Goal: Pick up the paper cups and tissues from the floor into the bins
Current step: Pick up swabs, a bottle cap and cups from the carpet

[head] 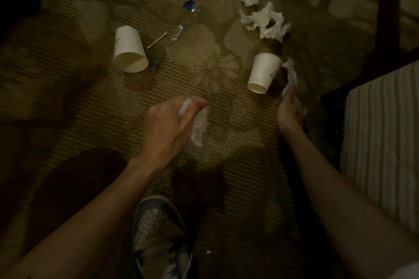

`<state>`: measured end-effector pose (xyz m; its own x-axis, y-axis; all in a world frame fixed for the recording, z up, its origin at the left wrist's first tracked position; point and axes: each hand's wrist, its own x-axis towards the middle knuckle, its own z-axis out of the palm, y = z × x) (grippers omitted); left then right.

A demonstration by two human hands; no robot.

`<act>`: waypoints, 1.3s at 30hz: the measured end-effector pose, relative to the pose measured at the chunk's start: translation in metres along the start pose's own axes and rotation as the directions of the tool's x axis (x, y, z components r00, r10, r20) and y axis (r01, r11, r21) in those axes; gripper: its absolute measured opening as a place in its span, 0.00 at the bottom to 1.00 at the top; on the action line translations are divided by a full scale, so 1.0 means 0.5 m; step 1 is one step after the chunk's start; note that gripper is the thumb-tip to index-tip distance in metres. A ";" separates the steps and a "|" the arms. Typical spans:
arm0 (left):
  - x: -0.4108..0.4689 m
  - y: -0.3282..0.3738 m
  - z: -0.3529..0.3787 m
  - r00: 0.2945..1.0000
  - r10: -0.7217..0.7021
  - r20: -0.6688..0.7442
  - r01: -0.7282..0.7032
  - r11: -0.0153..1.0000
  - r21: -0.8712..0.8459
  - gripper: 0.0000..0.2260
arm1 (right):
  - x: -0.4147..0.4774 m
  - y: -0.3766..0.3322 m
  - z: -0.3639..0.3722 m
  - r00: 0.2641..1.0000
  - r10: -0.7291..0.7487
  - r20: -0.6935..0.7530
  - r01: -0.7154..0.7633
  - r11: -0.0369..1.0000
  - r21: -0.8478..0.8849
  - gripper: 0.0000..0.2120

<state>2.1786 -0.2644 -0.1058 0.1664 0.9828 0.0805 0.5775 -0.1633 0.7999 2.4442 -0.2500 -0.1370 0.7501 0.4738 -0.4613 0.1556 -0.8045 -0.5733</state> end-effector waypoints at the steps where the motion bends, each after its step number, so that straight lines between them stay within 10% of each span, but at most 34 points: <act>1: 0.002 -0.002 0.000 1.000 -0.010 -0.002 0.010 1.000 -0.006 0.28 | 0.000 -0.001 -0.002 1.000 0.006 -0.020 -0.006 1.000 0.029 0.38; 7: 0.002 -0.006 0.001 0.997 -0.076 -0.023 0.074 0.996 -0.057 0.27 | -0.066 -0.020 0.007 0.994 0.058 -0.095 -0.015 0.916 0.400 0.32; 12: 0.020 0.011 -0.008 0.992 -0.123 -0.020 0.120 0.985 -0.122 0.18 | -0.163 -0.061 0.019 0.954 -0.297 0.045 0.230 0.820 0.523 0.37; 17: 0.032 0.026 -0.018 0.993 -0.089 0.080 0.102 0.981 -0.166 0.26 | -0.214 -0.127 0.035 0.656 -0.497 0.568 0.255 0.854 0.453 0.43; 25: 0.042 0.028 -0.023 0.975 -0.112 0.191 0.169 0.933 -0.316 0.32 | -0.239 -0.148 0.062 0.414 -0.434 0.800 0.017 0.883 0.470 0.44; 33: 0.061 -0.035 -0.073 0.923 -0.383 -0.022 0.338 0.838 -0.428 0.12 | -0.283 -0.176 0.179 0.333 -0.431 0.839 -0.139 0.857 0.495 0.42; 39: 0.106 -0.119 -0.153 0.848 -0.494 -0.191 0.453 0.864 -0.222 0.23 | -0.280 -0.249 0.268 0.519 -0.359 0.776 0.004 0.908 0.418 0.31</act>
<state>2.0920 -0.1962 -0.1039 -0.2971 0.9308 -0.2129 0.3963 0.3231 0.8594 2.2337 -0.1680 -0.0919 -0.1652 0.8128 -0.5587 -0.1240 -0.5791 -0.8058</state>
